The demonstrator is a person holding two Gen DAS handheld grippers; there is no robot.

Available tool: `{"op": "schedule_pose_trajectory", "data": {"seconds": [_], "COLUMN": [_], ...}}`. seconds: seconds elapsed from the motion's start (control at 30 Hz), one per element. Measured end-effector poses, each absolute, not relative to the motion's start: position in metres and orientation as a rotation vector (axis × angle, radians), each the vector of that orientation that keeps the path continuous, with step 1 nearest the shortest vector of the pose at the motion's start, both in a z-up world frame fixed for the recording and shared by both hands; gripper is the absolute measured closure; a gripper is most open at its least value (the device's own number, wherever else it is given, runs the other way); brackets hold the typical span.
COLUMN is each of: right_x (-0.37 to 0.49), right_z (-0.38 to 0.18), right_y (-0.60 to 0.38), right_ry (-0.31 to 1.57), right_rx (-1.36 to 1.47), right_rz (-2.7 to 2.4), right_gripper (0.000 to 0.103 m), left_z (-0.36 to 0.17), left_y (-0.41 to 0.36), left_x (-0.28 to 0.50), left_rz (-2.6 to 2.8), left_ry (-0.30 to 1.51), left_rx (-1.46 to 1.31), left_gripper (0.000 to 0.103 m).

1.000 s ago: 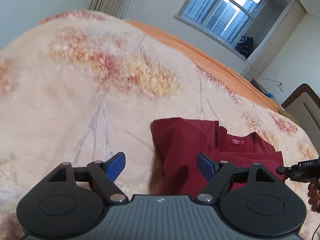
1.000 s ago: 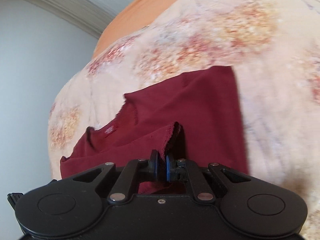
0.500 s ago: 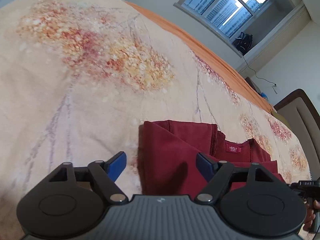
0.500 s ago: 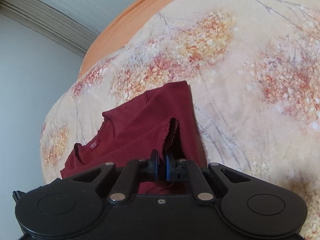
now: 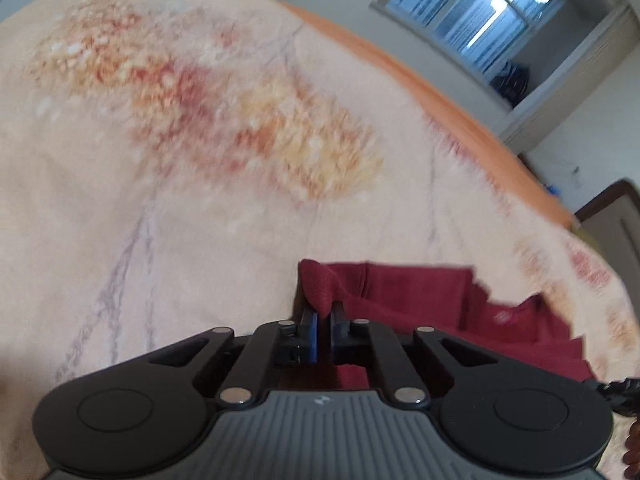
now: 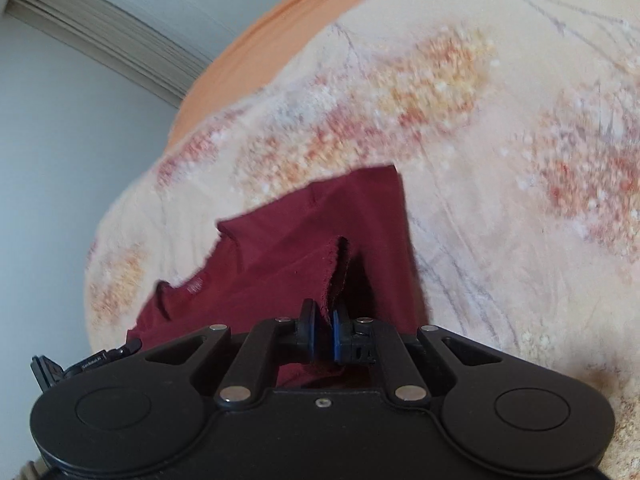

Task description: Fold small clothes

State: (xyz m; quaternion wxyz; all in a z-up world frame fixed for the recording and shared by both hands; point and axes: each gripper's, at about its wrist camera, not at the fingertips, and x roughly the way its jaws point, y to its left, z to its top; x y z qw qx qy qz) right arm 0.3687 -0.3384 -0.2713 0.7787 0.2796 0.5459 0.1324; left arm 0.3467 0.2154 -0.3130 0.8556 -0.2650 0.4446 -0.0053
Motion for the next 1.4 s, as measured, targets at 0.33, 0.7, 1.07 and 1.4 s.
{"op": "schedule_pose_trajectory", "data": {"seconds": [0.33, 0.7, 1.07, 1.4], "right_x": [0.356, 0.355, 0.343, 0.323], "right_z": [-0.276, -0.268, -0.253, -0.25], "right_y": [-0.346, -0.347, -0.352, -0.38], "right_ry": [1.193, 1.266, 1.227, 1.154], "right_rx": [0.633, 0.431, 0.472, 0.579], "right_rz": [0.285, 0.284, 0.279, 0.235], "right_gripper": [0.072, 0.1, 0.067, 0.047], "left_z": [-0.287, -0.322, -0.318, -0.324], "left_y": [0.236, 0.197, 0.205, 0.216], "left_x": [0.308, 0.277, 0.269, 0.255], "left_rz": [-0.026, -0.089, -0.09, -0.056], "left_ry": [0.89, 1.11, 1.117, 1.1], "left_rx": [-0.657, -0.555, -0.568, -0.73], "left_gripper": [0.058, 0.062, 0.077, 0.064]}}
